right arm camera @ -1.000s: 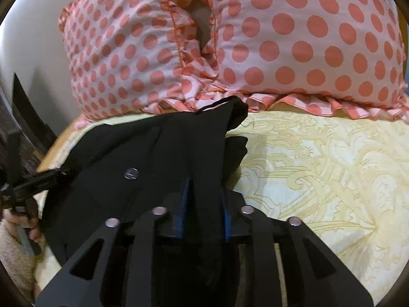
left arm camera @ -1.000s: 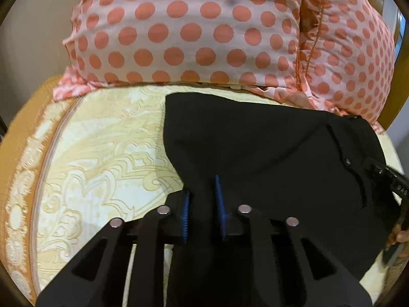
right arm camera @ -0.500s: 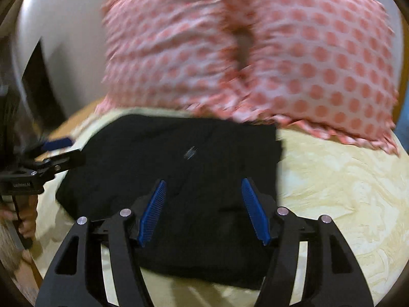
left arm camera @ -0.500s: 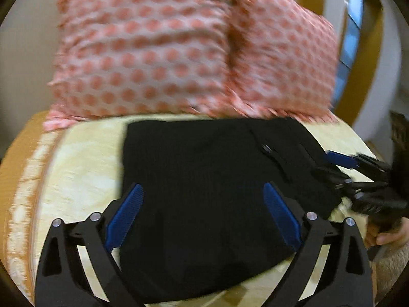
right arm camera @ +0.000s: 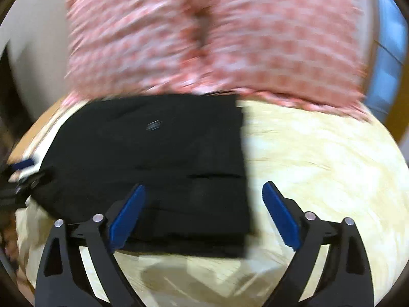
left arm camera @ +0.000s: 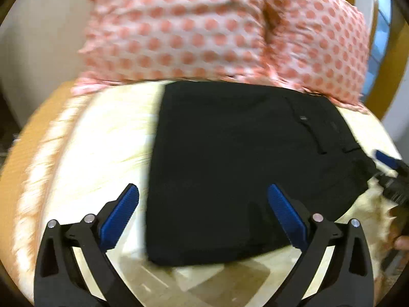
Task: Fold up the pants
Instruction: 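Open both grippers and release the folded trousers stack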
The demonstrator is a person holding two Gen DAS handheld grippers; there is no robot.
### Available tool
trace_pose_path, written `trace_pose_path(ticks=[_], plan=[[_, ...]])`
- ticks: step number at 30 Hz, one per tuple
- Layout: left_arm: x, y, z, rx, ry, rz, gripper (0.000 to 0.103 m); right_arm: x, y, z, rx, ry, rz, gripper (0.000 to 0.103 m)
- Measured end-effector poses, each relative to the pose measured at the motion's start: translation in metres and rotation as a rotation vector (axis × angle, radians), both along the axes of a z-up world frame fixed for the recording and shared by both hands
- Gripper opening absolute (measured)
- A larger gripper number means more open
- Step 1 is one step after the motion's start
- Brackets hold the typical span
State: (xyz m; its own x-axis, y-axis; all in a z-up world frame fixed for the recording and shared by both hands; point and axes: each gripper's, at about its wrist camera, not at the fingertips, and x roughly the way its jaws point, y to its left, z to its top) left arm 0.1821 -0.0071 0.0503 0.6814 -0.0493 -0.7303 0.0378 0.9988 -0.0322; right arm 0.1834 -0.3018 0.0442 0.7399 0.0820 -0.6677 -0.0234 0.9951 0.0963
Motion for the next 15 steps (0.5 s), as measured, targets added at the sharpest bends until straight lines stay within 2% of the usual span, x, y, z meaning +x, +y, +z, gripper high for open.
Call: trace_pose_path(ticks=[3,6,10,15], plan=[[-0.033,0.015,-0.004,0.065,-0.018,0.065,0.101,-0.022,-0.015,0.001,0.045,0.013,-0.071,0.101],[-0.062,0.018,-0.012,0.065,-0.02,0.083,0.101,-0.047,-0.009,-0.004,0.063,0.011,-0.036,0.102],[-0.097,0.008,-0.028,0.073,-0.013,0.086,0.101,-0.083,0.026,-0.016,0.021,-0.018,0.052,0.102],[-0.117,-0.003,-0.036,0.09,-0.023,0.065,0.101,-0.101,0.061,-0.032,-0.058,-0.028,0.092,0.102]])
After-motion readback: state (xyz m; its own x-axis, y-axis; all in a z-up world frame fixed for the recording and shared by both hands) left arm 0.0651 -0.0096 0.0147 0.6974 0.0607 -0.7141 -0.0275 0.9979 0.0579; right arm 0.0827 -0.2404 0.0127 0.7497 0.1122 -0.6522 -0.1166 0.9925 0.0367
